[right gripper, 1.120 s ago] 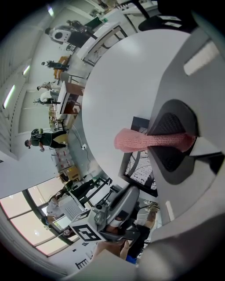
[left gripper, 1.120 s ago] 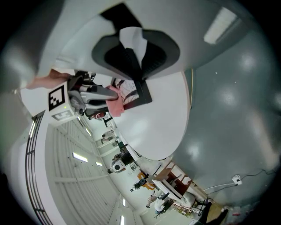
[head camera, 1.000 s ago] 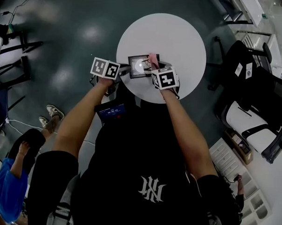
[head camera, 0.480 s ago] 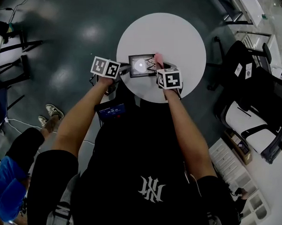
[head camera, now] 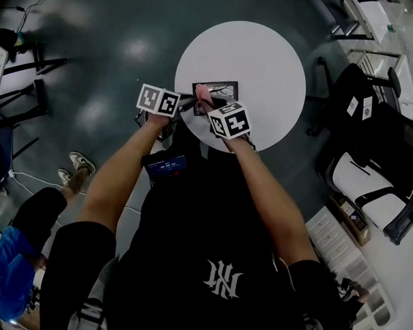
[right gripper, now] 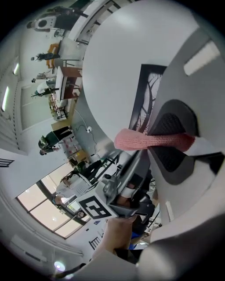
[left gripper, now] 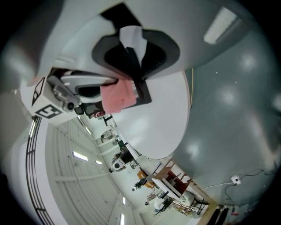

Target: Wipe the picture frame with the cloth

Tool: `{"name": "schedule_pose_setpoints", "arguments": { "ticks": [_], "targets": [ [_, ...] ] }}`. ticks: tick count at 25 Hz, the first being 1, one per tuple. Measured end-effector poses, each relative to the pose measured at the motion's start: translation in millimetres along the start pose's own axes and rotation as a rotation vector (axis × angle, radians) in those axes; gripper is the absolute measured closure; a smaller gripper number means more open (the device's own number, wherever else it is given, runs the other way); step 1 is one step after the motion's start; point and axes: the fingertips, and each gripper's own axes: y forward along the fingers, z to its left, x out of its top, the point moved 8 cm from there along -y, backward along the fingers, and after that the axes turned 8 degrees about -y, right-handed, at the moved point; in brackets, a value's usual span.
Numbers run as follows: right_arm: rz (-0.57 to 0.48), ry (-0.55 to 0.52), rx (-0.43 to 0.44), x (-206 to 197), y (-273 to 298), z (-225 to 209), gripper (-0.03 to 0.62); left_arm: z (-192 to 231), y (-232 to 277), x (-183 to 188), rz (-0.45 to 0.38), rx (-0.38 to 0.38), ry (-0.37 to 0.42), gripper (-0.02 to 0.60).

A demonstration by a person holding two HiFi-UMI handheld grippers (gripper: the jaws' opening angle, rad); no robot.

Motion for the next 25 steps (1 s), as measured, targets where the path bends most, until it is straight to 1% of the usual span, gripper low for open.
{"name": "schedule_pose_setpoints", "arguments": {
  "ticks": [6, 10, 17, 25],
  "targets": [
    [0.029, 0.034, 0.033, -3.1, 17.8, 5.1, 0.559, -0.3, 0.8, 0.6, -0.007, -0.003, -0.008, 0.524],
    [0.047, 0.022, 0.032, -4.0, 19.8, 4.4, 0.557, 0.0, -0.4, 0.1, -0.008, -0.001, -0.008, 0.523],
    [0.064, 0.001, -0.019, -12.2, 13.4, -3.1, 0.559, 0.6, 0.3, -0.6, -0.009, -0.001, -0.008, 0.523],
    [0.076, 0.037, -0.097, -23.3, -4.5, -27.9, 0.559, 0.3, -0.3, -1.5, -0.006, -0.004, -0.011, 0.523]
  ]
}}
